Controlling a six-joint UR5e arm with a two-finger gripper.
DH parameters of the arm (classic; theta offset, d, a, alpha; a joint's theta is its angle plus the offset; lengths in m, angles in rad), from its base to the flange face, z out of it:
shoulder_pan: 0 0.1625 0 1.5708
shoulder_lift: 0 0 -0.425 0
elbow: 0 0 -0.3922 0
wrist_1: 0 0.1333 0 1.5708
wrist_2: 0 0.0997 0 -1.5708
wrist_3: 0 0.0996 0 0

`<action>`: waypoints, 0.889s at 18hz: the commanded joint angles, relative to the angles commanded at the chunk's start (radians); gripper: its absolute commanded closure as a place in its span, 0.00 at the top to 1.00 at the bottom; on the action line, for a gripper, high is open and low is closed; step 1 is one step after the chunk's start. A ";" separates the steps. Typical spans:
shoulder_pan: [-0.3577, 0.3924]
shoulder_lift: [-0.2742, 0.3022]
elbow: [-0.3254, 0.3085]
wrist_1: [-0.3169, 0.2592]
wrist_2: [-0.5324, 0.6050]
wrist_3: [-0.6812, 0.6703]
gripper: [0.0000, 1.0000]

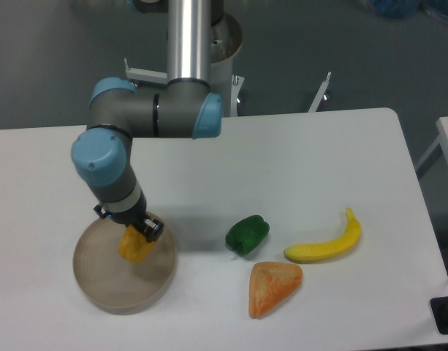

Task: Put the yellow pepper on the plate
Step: 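Lower the yellow pepper onto the plate and open the gripper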

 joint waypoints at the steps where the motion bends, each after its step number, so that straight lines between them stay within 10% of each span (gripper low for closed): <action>1: -0.002 -0.002 0.000 0.000 0.000 0.000 0.38; 16: -0.014 -0.012 -0.011 0.003 0.000 0.005 0.38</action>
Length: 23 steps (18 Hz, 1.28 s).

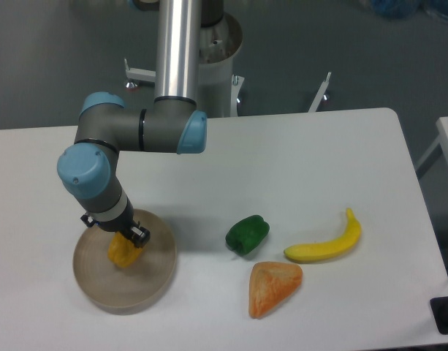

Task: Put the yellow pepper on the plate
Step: 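Lower the yellow pepper onto the plate and open the gripper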

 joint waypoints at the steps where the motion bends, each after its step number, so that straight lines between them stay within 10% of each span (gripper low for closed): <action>1: 0.000 0.000 0.000 -0.002 0.000 0.002 0.38; 6: 0.000 0.000 -0.005 0.000 0.000 0.003 0.40; 13: 0.000 0.008 -0.005 0.002 0.014 0.006 0.93; 23: 0.067 0.069 0.008 0.003 0.012 0.032 0.99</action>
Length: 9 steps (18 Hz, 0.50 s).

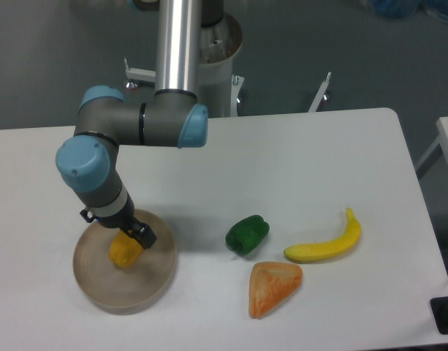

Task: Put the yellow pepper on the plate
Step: 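Lower the yellow pepper onto the plate and open the gripper, then raise the gripper and move it toward the green pepper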

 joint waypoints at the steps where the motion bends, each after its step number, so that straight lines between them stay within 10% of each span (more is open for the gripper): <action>1: 0.023 0.012 0.000 -0.003 0.000 0.032 0.99; 9: 0.247 0.071 0.011 -0.012 0.000 0.371 0.99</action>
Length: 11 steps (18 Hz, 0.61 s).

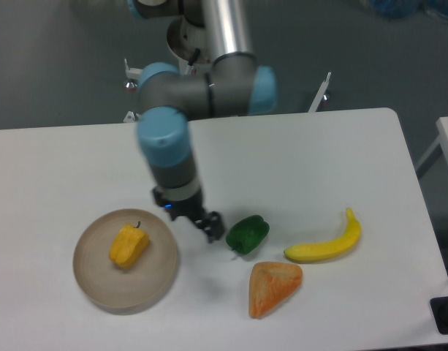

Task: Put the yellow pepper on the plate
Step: 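Raise the gripper and move it toward the green pepper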

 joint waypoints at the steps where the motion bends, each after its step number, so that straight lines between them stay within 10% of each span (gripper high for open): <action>1: 0.014 -0.002 0.000 0.000 0.000 0.029 0.99; 11: 0.065 -0.020 0.021 0.012 0.000 0.134 0.99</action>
